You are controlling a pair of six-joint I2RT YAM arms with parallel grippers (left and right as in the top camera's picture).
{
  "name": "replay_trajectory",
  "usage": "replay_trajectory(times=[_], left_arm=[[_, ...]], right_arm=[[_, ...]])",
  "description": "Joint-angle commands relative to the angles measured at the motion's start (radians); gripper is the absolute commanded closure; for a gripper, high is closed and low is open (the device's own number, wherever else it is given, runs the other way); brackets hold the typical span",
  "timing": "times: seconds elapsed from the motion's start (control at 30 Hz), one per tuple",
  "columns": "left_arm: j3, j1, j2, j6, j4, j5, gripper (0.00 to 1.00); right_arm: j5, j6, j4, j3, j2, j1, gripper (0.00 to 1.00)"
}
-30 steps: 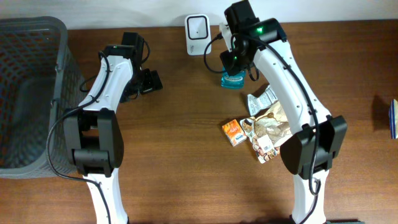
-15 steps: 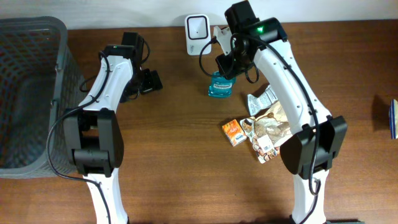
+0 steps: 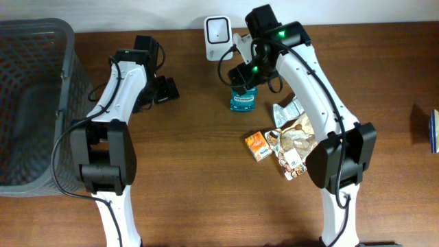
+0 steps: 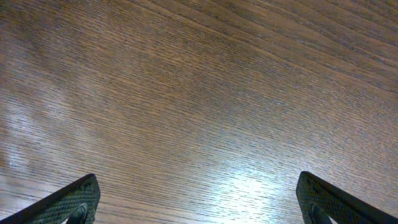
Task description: Scan the item barcode
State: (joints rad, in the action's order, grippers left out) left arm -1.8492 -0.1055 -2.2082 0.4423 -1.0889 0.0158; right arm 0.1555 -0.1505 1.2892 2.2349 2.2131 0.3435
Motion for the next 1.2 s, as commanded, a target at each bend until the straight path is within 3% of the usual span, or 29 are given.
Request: replay_trajectory(times=[0.0, 0.2, 0.33, 0.47, 0.67, 0.93, 1.17], left_arm=[[0.006, -0.003, 0.03, -0.002, -0.001, 0.007, 0.01], [0.006, -0.003, 0.03, -0.002, -0.001, 0.007, 0.01], [0.006, -0.003, 0.03, -0.002, -0.001, 0.007, 0.01], [0.006, -0.003, 0.03, -0.002, -0.001, 0.007, 0.01], [0.006, -0.003, 0.03, -0.002, -0.001, 0.007, 0.01], [0.006, -0.003, 0.03, -0.002, -0.001, 0.007, 0.01], [0.006, -0.003, 0.03, -0.002, -0.001, 0.007, 0.01]], right_arm=[[-0.043, 0.071, 0.005, 0.06, -0.005, -0.004, 0.01], [-0.067, 0.216, 0.072, 0.216, -0.061, -0.005, 0.02], [-0.066, 0.312, 0.214, 0.315, -0.117, -0.005, 0.02], [-0.064, 0.37, 0.41, 0.319, -0.167, -0.003, 0.01], [-0.027, 0.371, 0.41, 0.242, -0.217, 0.023, 0.02], [-0.113, 0.378, 0.41, 0.039, -0.42, 0.092, 0.02], [-0.209, 0.448, 0.294, -0.412, -0.691, 0.094, 0.01]])
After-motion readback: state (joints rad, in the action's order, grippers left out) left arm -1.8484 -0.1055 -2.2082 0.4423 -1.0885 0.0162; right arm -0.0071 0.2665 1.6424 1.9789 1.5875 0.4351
